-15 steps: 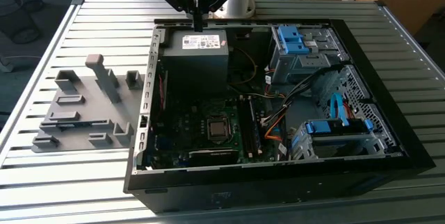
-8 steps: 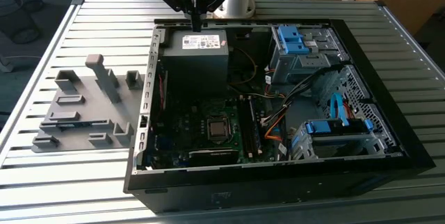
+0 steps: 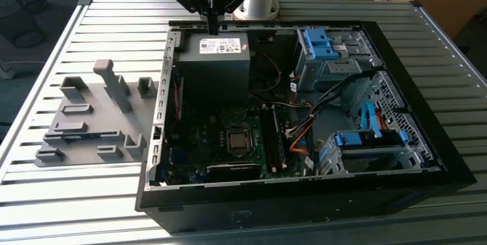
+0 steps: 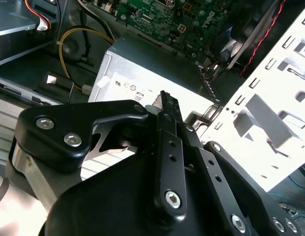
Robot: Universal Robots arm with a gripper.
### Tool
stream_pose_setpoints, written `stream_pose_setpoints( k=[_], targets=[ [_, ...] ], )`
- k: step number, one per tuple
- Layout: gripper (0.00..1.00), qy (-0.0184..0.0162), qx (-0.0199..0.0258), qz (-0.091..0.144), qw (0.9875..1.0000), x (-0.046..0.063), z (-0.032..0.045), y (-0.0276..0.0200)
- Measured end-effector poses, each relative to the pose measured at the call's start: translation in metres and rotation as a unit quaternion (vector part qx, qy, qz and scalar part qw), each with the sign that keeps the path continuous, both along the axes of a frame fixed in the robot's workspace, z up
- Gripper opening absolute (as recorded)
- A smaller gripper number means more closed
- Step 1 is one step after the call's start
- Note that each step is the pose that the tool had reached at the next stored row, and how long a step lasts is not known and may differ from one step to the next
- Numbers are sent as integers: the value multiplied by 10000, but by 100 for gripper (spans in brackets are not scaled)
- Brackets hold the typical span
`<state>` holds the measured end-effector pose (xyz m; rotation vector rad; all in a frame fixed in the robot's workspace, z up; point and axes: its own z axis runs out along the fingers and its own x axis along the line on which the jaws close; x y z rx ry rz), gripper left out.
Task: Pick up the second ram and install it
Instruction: 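Reach for the second ram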
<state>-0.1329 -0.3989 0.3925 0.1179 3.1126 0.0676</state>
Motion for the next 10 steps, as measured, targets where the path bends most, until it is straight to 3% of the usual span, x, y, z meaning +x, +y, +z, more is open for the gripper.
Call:
stream_pose_setpoints(
  k=[10],
  targets=[
    [11, 0, 0, 0, 10000, -24, -2, 0]
  ],
)
